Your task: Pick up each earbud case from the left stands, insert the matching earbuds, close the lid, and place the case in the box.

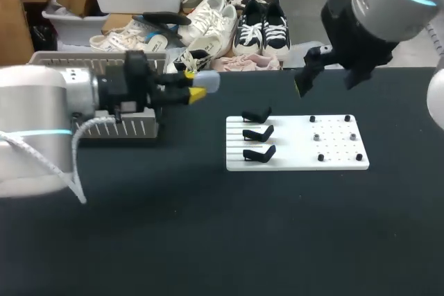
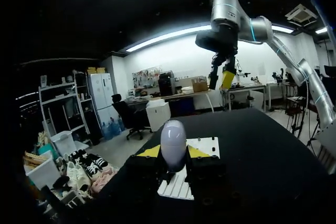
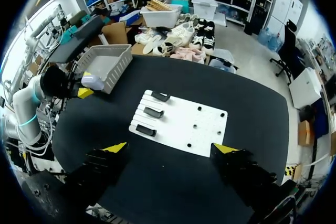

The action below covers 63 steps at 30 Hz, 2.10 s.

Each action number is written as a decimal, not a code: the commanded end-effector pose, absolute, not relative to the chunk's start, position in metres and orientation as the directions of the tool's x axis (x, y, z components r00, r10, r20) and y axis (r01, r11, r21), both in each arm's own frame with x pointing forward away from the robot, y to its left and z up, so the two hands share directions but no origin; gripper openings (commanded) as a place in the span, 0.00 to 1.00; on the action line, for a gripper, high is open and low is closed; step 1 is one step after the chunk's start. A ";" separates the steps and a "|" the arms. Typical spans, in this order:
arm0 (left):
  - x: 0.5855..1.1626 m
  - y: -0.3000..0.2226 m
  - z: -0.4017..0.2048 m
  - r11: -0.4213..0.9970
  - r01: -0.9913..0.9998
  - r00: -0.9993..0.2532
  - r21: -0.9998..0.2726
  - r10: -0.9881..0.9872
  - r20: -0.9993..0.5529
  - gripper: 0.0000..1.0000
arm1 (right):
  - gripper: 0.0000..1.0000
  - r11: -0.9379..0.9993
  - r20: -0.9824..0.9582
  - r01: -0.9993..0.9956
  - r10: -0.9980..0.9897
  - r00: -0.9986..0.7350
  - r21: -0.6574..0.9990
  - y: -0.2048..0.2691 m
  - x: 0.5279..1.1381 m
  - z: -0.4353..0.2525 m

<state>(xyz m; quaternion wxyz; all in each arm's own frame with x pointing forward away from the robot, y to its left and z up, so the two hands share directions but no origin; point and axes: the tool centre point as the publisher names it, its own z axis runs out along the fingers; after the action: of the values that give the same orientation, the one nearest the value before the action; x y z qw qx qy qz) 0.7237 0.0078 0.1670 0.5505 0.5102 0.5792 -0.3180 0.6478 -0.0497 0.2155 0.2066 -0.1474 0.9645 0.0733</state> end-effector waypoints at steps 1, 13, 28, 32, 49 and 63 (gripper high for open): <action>0.730 0.051 0.196 0.460 0.848 0.119 0.262 0.317 -0.941 0.00 | 1.00 0.948 -0.474 -0.310 -0.238 -0.848 0.077 -0.051 0.644 0.214; 0.813 0.133 0.172 0.633 0.734 -0.079 0.245 0.438 -0.896 0.00 | 1.00 0.948 -0.474 -0.310 -0.238 -0.848 0.077 -0.051 0.644 0.214; 0.880 0.173 0.128 0.668 0.738 -0.247 0.092 0.395 -0.885 0.38 | 1.00 0.948 -0.474 -0.310 -0.238 -0.848 0.077 -0.051 0.644 0.214; 0.879 0.171 0.136 0.635 0.765 -0.211 0.107 0.403 -0.890 1.00 | 1.00 0.948 -0.474 -0.310 -0.238 -0.848 0.077 -0.051 0.644 0.214; 0.758 0.086 0.172 0.260 0.959 0.023 0.111 0.322 -0.947 1.00 | 1.00 0.948 -0.474 -0.310 -0.238 -0.848 0.077 -0.051 0.644 0.214; 0.758 0.086 0.172 0.260 0.959 0.023 0.111 0.322 -0.947 1.00 | 1.00 0.948 -0.474 -0.310 -0.238 -0.848 0.077 -0.051 0.644 0.214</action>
<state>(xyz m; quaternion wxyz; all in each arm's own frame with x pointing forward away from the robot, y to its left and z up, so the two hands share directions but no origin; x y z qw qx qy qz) 0.7593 0.0863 0.1729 0.4928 0.5176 0.6200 -0.3237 0.6468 -0.0502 0.2150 0.2322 -0.1454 0.9586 0.0771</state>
